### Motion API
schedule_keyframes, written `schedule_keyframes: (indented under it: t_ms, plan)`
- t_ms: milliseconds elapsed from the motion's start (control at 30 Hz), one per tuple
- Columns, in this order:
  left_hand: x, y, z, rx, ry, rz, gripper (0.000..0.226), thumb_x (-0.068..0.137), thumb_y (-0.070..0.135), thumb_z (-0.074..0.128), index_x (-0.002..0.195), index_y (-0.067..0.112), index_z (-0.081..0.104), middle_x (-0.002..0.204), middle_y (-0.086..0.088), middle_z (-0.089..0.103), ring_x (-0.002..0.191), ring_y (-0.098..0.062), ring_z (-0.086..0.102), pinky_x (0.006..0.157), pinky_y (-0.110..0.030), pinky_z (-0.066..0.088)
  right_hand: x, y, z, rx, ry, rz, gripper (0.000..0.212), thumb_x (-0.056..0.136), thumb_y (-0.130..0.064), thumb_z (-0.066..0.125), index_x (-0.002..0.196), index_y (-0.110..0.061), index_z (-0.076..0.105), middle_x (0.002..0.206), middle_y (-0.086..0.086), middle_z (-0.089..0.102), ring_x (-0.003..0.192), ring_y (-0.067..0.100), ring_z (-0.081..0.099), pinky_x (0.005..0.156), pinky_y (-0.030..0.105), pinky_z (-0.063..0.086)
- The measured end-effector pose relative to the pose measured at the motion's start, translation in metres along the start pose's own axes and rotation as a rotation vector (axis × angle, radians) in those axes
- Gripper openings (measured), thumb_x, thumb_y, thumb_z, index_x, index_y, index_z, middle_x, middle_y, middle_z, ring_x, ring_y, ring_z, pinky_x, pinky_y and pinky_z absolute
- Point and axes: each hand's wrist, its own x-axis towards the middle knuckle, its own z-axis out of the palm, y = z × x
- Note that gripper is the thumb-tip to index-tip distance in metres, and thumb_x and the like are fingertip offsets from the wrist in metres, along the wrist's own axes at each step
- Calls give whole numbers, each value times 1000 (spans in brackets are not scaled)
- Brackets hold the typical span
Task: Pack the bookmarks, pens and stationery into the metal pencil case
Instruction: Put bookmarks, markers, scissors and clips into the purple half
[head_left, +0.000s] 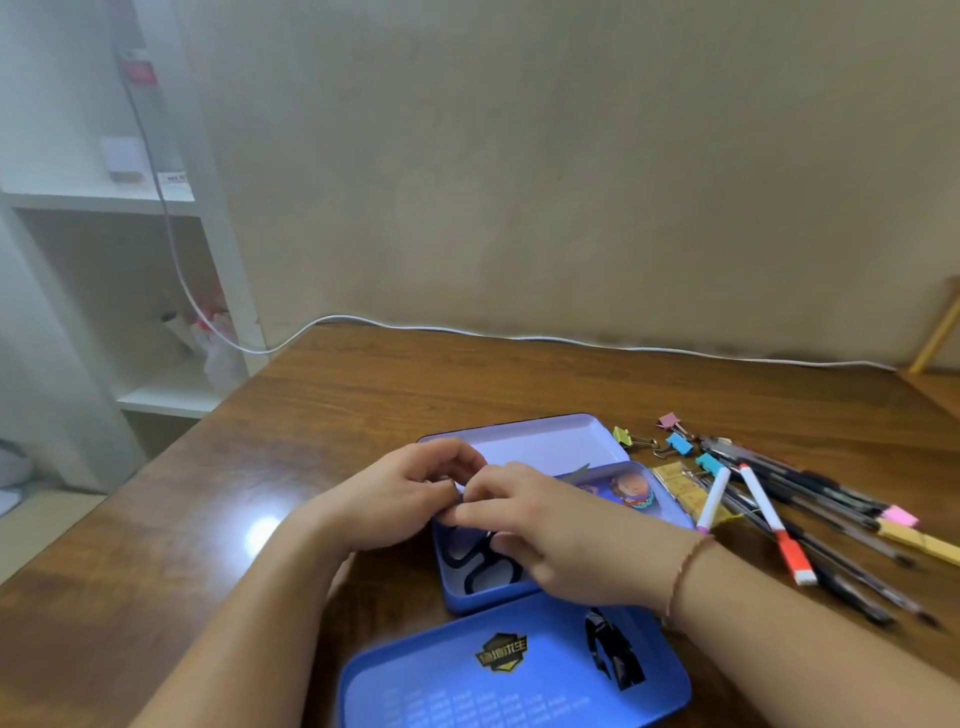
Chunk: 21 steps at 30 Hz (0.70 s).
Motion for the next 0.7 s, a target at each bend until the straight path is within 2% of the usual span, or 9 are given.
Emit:
schedule_keyframes:
  t_ms: [67,167,267,333,433,500,533,600,700]
  plan:
    - [0,0,0,2,10,3,32,91,0,49,107,22,67,101,4,74,99,-17,67,91,-35,53,0,-1,6,12,39,21,40,93,-8,49,132,-18,54,126,2,46,115,21,43,100,35,39]
    - [1,-1,1,31,28,11,28,89,12,53,104,31,67,103,6,73,96,-14,66,87,-31,53,-3,-3,11,43,100,37,37,93,-12,51,129,-18,56,123,1,52,116,19,46,101,34,40]
    - [0,-1,4,146,60,46,28,89,13,64,102,37,66,101,18,69,87,-8,61,76,-19,50,-18,-6,2,66,102,53,36,94,-14,51,129,-21,58,127,-4,56,118,11,46,102,23,37]
    - [1,1,7,209,72,87,27,86,12,70,99,35,67,95,26,66,82,-6,59,70,-12,46,-43,-4,-9,28,129,98,35,95,-23,52,128,-31,56,127,-14,55,120,1,43,101,17,34]
    - [0,4,10,255,69,97,22,84,13,74,90,33,68,84,29,63,69,1,54,63,-9,39,-100,13,-32,18,376,286,26,91,-32,58,115,-39,63,115,-27,59,115,-7,48,97,17,39]
    - [0,4,10,284,37,133,19,84,18,74,87,36,70,93,21,65,83,-3,57,71,-11,40,-137,34,-47,-63,534,470,24,88,-24,64,102,-43,65,101,-26,61,101,-1,53,87,24,46]
    - [0,5,11,285,15,151,18,85,18,73,87,36,71,98,17,65,91,-6,59,77,-11,40,-149,44,-53,-139,542,566,27,86,-22,66,98,-45,63,96,-23,59,96,2,51,81,27,46]
    - [0,5,14,279,-2,151,18,87,14,73,86,32,75,104,18,61,102,-5,58,84,-5,37,-161,56,-62,-221,414,722,27,86,-25,66,98,-48,60,97,-21,53,95,4,45,74,25,43]
    - [0,4,16,293,4,146,14,86,20,74,86,34,76,108,21,56,107,-2,56,82,-1,34,-160,55,-65,-214,292,717,23,85,-32,66,96,-50,59,103,-23,47,100,2,39,76,23,42]
